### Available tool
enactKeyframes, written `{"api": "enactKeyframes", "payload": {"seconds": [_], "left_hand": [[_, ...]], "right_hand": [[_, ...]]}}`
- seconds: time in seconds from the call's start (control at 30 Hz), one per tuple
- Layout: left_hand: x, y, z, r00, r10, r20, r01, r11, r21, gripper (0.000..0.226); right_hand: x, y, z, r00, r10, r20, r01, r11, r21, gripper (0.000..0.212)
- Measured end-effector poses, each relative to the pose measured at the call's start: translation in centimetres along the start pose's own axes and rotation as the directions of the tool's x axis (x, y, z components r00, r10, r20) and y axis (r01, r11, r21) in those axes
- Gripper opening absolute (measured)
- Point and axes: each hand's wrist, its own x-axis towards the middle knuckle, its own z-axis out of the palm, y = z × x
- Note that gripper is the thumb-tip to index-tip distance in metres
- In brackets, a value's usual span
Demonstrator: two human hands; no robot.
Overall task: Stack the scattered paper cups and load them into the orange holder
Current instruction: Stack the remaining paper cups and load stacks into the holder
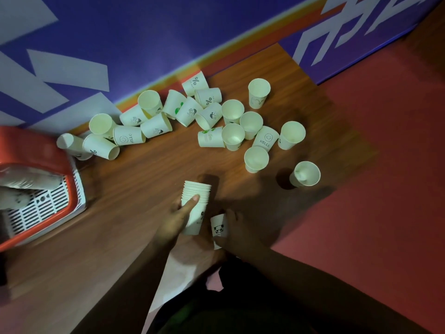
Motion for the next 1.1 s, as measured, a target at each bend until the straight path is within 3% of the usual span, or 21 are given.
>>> {"api": "enactKeyframes", "payload": {"seconds": [0.13, 0.23, 0.3, 0.47, 0.6, 0.7, 0.8, 0.87, 1.0, 1.1], "left_hand": [[-0.5, 0.2, -1.7, 0.998, 0.021, -0.054, -0.02, 1.0, 0.019, 0.028], [-0.8, 0.6, -2.8, 0.998, 0.049, -0.028, -0.046, 0.995, 0.083, 0.022], [-0.8, 1.0, -3.4, 0.998, 0.059, -0.006, -0.057, 0.989, 0.133, 0.032], [-0.4, 2.9, -3.5, 0.989, 0.092, 0.116, -0.122, 0.953, 0.278, 0.064], [-0.5, 4.8, -2.3, 0.971, 0.112, 0.211, -0.189, 0.901, 0.391, 0.061], [-0.7, 5.7, -1.1, 0.944, 0.123, 0.307, -0.248, 0.878, 0.409, 0.064], [-0.9, 6.5, 0.7, 0.919, 0.135, 0.37, -0.291, 0.865, 0.409, 0.063], [-1.0, 6.9, 2.2, 0.906, 0.16, 0.393, -0.323, 0.861, 0.394, 0.058], [-0.3, 6.7, 4.8, 0.935, 0.156, 0.317, -0.243, 0.935, 0.257, 0.048], [0.0, 6.7, 6.3, 0.948, 0.181, 0.26, -0.233, 0.955, 0.185, 0.043]], "right_hand": [[0.5, -1.9, 0.0, 0.996, 0.088, -0.005, -0.084, 0.969, 0.234, 0.079], [0.8, -2.8, -3.5, 0.987, 0.158, -0.015, -0.125, 0.835, 0.536, 0.061], [1.0, -3.2, -6.9, 0.988, 0.153, -0.034, -0.093, 0.748, 0.657, 0.052], [0.3, -3.8, -14.3, 0.994, -0.08, -0.069, 0.105, 0.812, 0.574, 0.049], [0.2, -4.1, -16.6, 0.97, -0.211, -0.121, 0.242, 0.891, 0.384, 0.045], [0.1, -4.4, -17.0, 0.957, -0.282, -0.068, 0.29, 0.918, 0.27, 0.066], [-0.7, -5.2, -16.1, 0.941, -0.335, -0.043, 0.328, 0.875, 0.357, 0.09], [-0.9, -5.3, -15.4, 0.93, -0.356, -0.091, 0.362, 0.847, 0.39, 0.089], [-0.7, -3.4, -16.9, 0.948, -0.154, -0.278, 0.282, 0.813, 0.509, 0.066], [0.0, 0.6, -19.8, 0.887, 0.029, -0.461, 0.204, 0.87, 0.448, 0.049]]}}
